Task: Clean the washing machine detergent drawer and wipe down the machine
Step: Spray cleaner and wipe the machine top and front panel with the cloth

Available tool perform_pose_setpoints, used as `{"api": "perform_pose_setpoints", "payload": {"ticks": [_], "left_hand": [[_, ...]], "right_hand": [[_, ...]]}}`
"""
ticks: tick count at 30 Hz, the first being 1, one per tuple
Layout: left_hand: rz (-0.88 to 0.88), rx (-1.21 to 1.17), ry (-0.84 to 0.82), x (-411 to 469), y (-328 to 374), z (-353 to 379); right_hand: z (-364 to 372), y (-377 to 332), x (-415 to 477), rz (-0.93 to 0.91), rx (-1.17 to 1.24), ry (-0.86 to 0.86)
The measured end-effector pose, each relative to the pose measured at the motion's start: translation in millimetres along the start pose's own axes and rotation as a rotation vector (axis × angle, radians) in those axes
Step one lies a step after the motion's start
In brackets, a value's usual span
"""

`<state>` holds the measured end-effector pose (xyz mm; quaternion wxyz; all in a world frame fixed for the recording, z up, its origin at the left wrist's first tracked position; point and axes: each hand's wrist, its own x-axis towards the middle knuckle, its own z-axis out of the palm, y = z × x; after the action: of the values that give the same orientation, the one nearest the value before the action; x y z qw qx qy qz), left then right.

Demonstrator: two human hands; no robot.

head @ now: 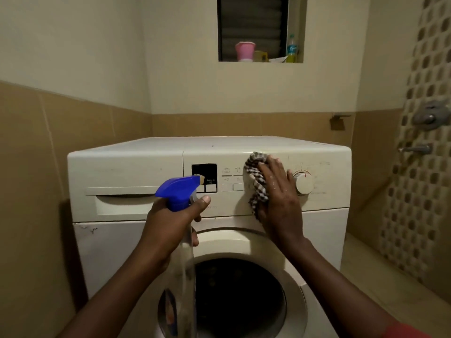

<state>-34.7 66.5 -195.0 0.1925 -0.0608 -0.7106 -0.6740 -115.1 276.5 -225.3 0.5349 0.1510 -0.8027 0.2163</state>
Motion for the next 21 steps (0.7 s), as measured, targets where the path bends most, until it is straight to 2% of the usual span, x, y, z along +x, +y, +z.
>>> {"api": "perform_pose_setpoints", "payload": {"ticks": [2, 4, 7, 9, 10, 14, 16, 19, 21], "left_hand": [[0.005, 0.007, -0.004, 0.7, 2.9, 0.8], [0.008, 0.005, -0.019, -1.6, 5.6, 4.4], [0.002, -0.005, -0.017, -2.1, 8.8, 9.2], [-0.003, -0.004, -0.022, -2.0, 9.5, 11.5], [0.003, -0.001, -0.029, -2.3, 9.2, 12.5], [0.001, 0.012, -0.031, -0.9, 5.1, 13.0], [-0.018, 0.015, -0.034, 0.7, 2.7, 15.5], [-0.021, 0.015, -0.052, 0.3, 0.1, 25.2], [-0.027, 0.005, -0.072, -0.1, 0.5, 28.4]], "right_hand": [[0.6, -13.3, 7.8, 0.061, 0.041, 0.032], [6.6, -34.9, 9.1, 0.021, 0.085, -0.012], [19.2, -54.9, 1.4, -0.295, 0.082, -0.185], [17.8, -43.5, 0.6, -0.394, 0.050, -0.222], [13.6, -32.6, 2.7, -0.356, 0.034, -0.193], [-8.1, -4.8, 21.4, 0.030, 0.087, 0.006], [-2.7, -24.7, 22.7, 0.053, 0.111, 0.011], [15.7, -47.4, 6.3, -0.222, 0.151, -0.125], [15.4, -36.5, 10.0, -0.374, 0.095, -0.180]]}}
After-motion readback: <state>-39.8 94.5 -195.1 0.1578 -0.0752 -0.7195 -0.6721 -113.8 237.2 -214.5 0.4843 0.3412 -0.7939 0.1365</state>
